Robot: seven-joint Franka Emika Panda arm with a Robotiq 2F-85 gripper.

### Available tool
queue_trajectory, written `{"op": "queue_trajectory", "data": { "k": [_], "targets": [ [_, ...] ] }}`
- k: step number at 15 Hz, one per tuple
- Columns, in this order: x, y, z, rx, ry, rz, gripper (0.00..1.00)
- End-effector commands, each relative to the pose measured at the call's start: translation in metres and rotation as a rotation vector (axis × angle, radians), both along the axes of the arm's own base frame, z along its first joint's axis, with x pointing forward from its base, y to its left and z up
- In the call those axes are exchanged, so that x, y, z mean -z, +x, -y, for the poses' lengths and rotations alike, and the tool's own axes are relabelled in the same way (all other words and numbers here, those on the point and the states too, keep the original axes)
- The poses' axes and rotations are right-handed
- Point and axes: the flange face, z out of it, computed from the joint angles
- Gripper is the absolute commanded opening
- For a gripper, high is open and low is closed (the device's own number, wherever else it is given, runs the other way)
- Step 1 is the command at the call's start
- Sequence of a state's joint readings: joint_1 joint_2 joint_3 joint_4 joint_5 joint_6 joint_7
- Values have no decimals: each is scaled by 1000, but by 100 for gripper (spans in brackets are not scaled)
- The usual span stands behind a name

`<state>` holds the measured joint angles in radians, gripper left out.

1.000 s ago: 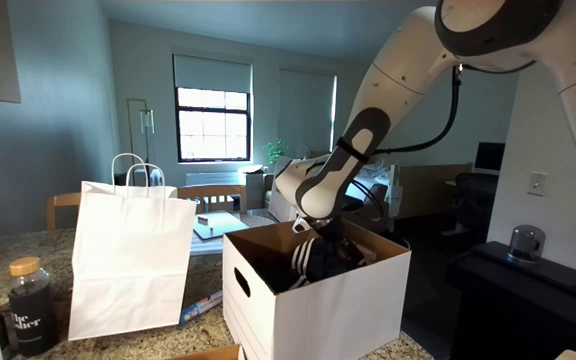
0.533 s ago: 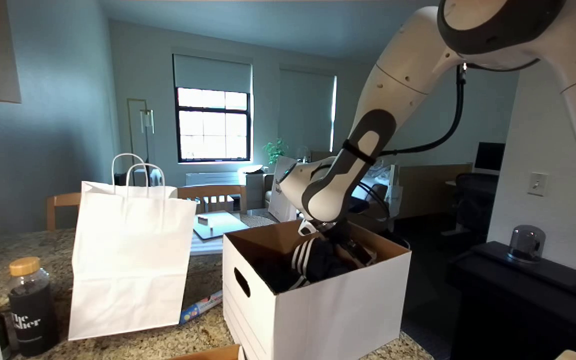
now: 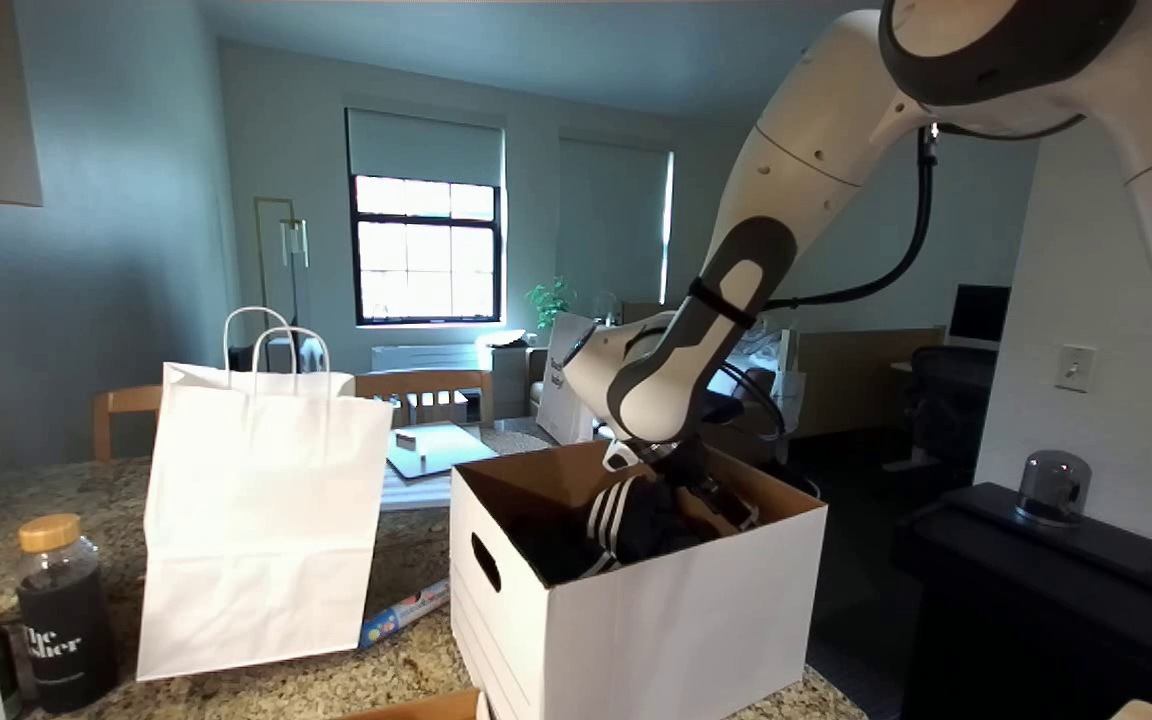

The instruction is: Remove three empty water bottles from the white storage box

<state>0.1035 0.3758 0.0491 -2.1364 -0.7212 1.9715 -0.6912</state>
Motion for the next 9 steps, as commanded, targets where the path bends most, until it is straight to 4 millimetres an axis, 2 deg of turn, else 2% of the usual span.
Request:
{"op": "queue_trajectory", "data": {
  "k": [1, 5, 9],
  "targets": [
    [-10, -3, 4, -49, 32, -65, 100],
    [-18, 4, -5, -91, 113, -122, 100],
    [-23, 5, -19, -15, 184, -103, 100]
  ]
}}
